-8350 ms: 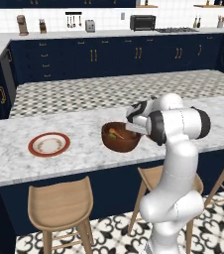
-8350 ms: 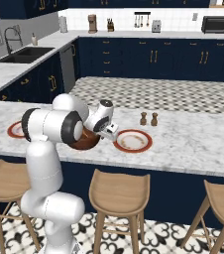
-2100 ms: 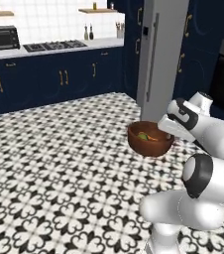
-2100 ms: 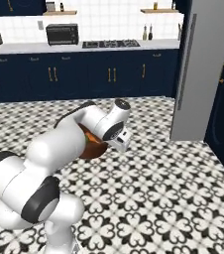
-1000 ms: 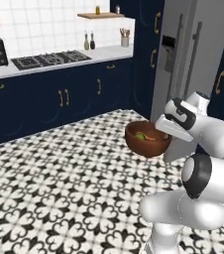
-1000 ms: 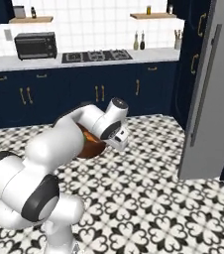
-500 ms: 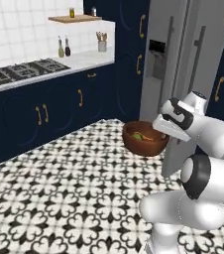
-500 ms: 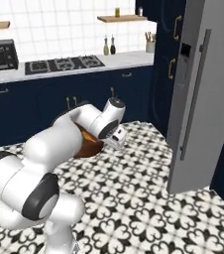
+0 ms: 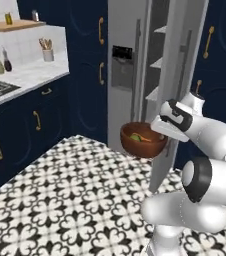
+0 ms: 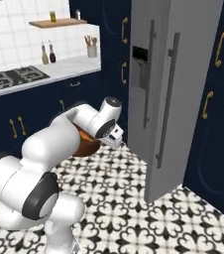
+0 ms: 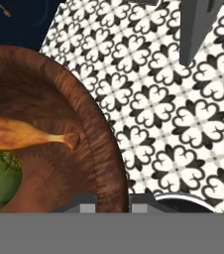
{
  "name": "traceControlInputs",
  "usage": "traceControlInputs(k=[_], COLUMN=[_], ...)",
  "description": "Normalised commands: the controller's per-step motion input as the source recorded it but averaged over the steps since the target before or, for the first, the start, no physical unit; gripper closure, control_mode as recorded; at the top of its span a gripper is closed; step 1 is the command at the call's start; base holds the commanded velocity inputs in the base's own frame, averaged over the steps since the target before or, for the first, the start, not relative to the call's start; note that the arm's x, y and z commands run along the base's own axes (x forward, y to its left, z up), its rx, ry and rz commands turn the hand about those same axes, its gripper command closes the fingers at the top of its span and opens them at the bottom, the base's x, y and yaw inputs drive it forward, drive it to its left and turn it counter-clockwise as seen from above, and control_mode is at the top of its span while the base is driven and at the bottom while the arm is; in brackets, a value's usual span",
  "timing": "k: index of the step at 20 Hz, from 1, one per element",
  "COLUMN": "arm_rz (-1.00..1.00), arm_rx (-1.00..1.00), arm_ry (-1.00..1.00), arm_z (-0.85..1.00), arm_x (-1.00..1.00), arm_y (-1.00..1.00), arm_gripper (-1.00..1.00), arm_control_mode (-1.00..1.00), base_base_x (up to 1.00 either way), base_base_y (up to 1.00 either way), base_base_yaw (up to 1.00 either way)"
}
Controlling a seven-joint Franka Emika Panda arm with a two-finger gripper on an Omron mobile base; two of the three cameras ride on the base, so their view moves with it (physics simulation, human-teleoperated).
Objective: Pick the chicken drumstick and lime from their plates and place them in the bowl. Then put the bowl in the fridge.
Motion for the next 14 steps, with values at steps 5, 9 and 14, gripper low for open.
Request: traceControlInputs(k=[5, 9, 14], arm_rz=[0.0, 0.0, 0.0], arm_rx=[0.0, 0.0, 0.0], arm_ry=[0.0, 0.0, 0.0], arm_z=[0.0, 0.0, 0.0], arm_x=[0.0, 0.0, 0.0], arm_y=[0.0, 0.0, 0.0], arm_gripper=[1.0, 1.0, 1.0], arm_control_mode=[1.0, 1.0, 1.0], base_base_x=[1.0, 1.0, 1.0], base_base_y=[0.72, 1.0, 1.0], base_base_yaw=[-0.58, -0.55, -0.44])
